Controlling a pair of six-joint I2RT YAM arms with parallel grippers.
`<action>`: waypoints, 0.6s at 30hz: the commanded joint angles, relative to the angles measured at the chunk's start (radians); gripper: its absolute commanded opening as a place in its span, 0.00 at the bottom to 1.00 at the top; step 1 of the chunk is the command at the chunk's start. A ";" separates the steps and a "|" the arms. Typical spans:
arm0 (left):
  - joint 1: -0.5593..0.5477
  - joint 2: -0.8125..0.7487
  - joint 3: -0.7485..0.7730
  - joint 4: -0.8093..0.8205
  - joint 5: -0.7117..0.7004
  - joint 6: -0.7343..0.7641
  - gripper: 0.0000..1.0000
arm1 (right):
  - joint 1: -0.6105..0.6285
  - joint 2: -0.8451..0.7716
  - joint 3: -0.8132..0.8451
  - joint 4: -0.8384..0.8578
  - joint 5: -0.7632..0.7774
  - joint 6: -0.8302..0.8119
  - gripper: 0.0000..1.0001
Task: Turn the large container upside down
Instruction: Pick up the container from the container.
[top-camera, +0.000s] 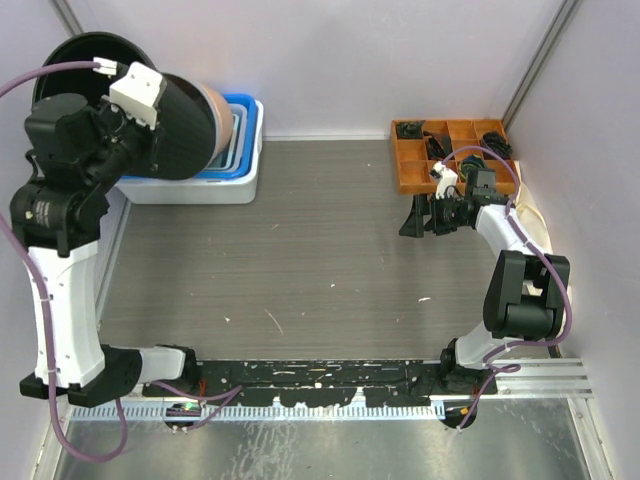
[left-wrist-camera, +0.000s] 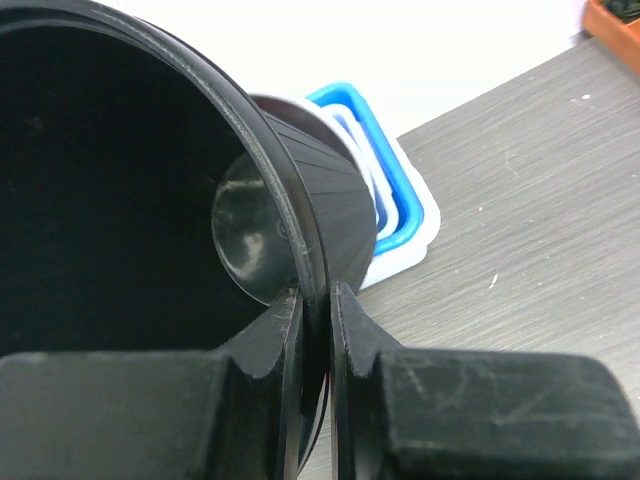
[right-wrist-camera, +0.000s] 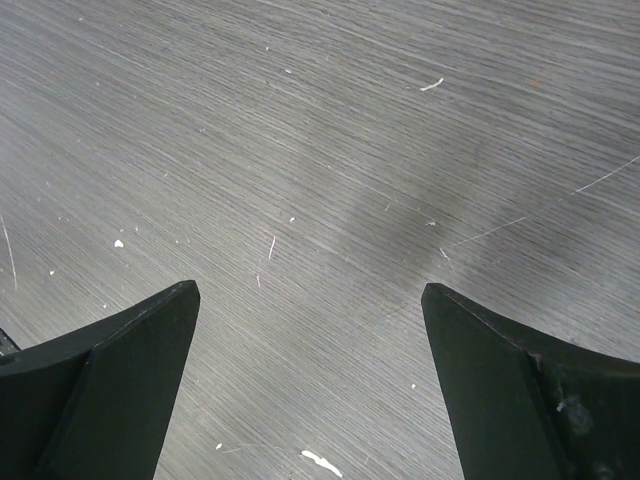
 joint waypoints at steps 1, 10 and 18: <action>-0.009 0.031 0.173 -0.075 0.155 0.050 0.00 | 0.004 -0.011 0.037 0.022 -0.001 -0.004 1.00; -0.009 0.090 0.320 -0.199 0.350 -0.037 0.00 | 0.004 -0.013 0.033 0.028 0.005 0.002 1.00; -0.014 0.126 0.281 -0.220 0.650 -0.212 0.00 | 0.004 -0.026 0.048 0.022 0.054 -0.004 1.00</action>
